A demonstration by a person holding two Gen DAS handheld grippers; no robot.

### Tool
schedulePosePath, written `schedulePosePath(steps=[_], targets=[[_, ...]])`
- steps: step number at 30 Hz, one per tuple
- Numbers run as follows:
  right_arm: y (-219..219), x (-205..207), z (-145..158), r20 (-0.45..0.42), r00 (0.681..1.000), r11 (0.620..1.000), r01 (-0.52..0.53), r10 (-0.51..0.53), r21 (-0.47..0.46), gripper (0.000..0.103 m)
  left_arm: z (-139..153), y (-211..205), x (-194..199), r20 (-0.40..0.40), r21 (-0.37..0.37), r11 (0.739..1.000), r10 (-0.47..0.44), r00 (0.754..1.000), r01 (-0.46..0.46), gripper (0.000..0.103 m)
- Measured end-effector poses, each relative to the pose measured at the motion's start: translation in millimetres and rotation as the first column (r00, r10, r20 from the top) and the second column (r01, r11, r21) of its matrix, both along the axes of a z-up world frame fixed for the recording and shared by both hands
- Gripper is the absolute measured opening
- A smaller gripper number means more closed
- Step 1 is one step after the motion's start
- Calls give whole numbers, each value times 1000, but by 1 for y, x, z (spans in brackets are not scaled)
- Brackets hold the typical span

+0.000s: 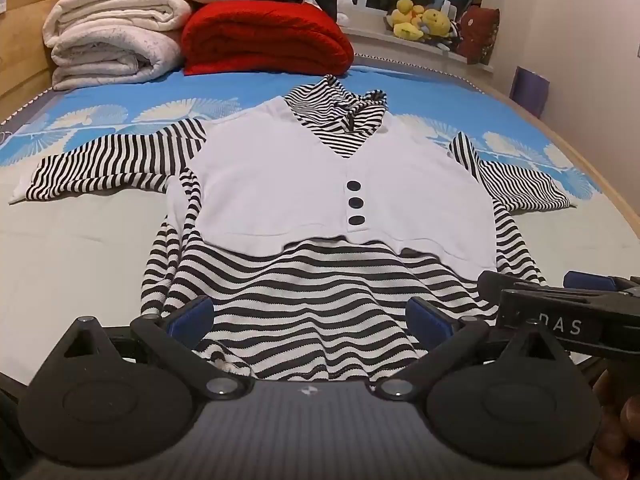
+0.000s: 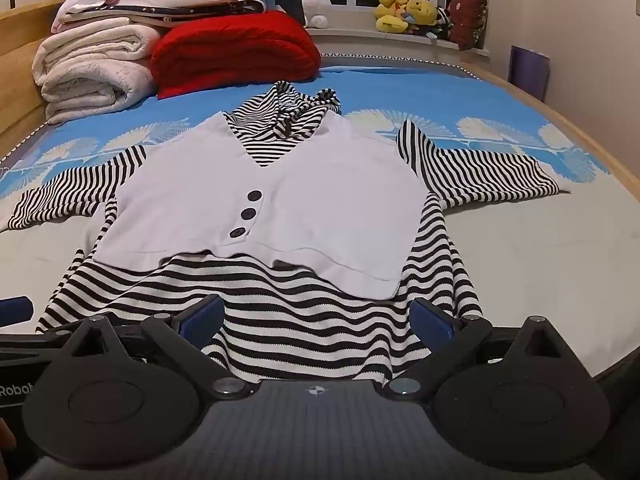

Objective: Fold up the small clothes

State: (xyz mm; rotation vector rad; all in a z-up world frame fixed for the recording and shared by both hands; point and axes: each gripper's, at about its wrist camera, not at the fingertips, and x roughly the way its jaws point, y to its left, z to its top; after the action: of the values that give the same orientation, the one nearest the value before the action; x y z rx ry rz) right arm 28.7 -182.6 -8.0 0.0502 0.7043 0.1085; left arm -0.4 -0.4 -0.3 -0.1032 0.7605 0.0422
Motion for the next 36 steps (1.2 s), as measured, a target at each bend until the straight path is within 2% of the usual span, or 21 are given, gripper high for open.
schedulePosePath(steps=[36], targets=[[3,3,-3,0,1000,1000,0,0,-6,98,-1,1,-1,2,6,1000,-1,1000,1,102]])
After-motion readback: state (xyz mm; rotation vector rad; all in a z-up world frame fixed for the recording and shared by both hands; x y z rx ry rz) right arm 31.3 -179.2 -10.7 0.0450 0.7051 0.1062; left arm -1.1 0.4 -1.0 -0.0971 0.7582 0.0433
